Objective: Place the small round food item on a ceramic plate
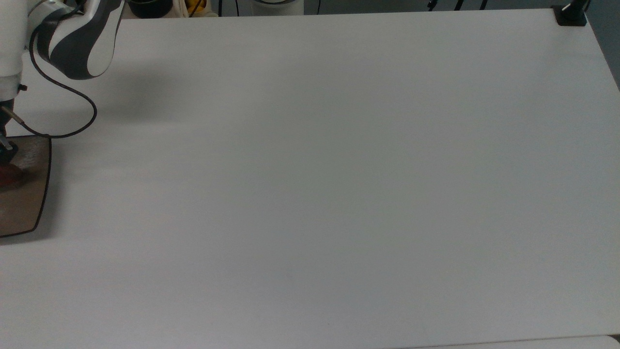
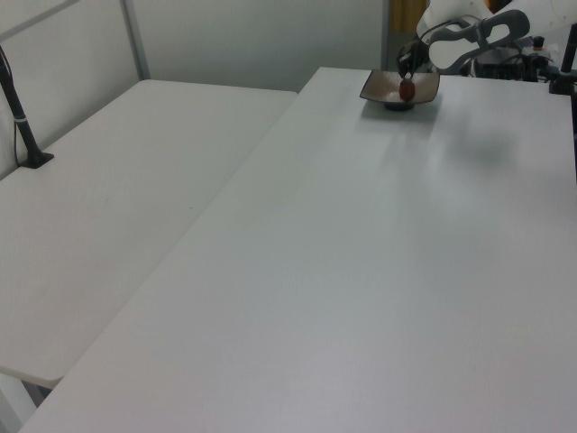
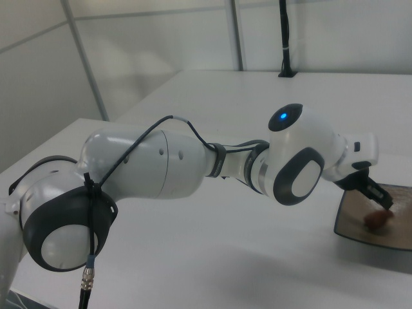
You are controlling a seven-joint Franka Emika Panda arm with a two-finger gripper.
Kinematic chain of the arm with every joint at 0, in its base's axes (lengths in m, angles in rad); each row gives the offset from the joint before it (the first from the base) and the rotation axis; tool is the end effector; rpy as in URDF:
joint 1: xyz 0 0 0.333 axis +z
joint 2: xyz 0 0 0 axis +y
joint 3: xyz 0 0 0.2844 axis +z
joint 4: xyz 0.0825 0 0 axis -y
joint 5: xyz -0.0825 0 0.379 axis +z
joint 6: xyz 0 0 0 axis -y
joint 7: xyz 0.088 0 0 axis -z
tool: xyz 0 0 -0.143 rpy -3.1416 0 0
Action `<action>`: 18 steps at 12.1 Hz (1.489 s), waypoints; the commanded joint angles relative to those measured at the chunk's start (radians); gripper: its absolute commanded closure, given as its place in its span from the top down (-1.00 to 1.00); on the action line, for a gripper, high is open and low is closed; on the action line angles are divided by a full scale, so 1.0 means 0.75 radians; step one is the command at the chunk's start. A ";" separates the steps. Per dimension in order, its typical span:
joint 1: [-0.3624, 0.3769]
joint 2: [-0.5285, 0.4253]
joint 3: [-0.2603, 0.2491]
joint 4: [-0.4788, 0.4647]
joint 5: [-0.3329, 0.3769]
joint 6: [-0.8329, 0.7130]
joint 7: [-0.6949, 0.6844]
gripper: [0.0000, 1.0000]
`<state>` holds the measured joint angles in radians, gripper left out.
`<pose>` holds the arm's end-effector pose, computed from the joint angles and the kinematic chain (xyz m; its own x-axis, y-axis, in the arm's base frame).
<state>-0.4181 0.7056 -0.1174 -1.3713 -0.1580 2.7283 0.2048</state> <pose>0.6790 -0.3741 0.3262 0.6812 -0.3937 0.6173 -0.5575 -0.8254 0.0888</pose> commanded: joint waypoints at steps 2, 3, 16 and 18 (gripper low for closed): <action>0.007 0.010 -0.009 0.020 0.000 0.019 0.034 1.00; 0.007 0.010 -0.009 0.020 0.000 0.019 0.034 1.00; 0.040 -0.415 0.207 -0.118 0.002 -1.187 -0.269 1.00; 0.097 -0.602 0.212 -0.350 0.004 -1.188 -0.277 1.00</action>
<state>-0.3952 0.4475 0.0367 -1.3911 -0.1608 1.8487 0.0219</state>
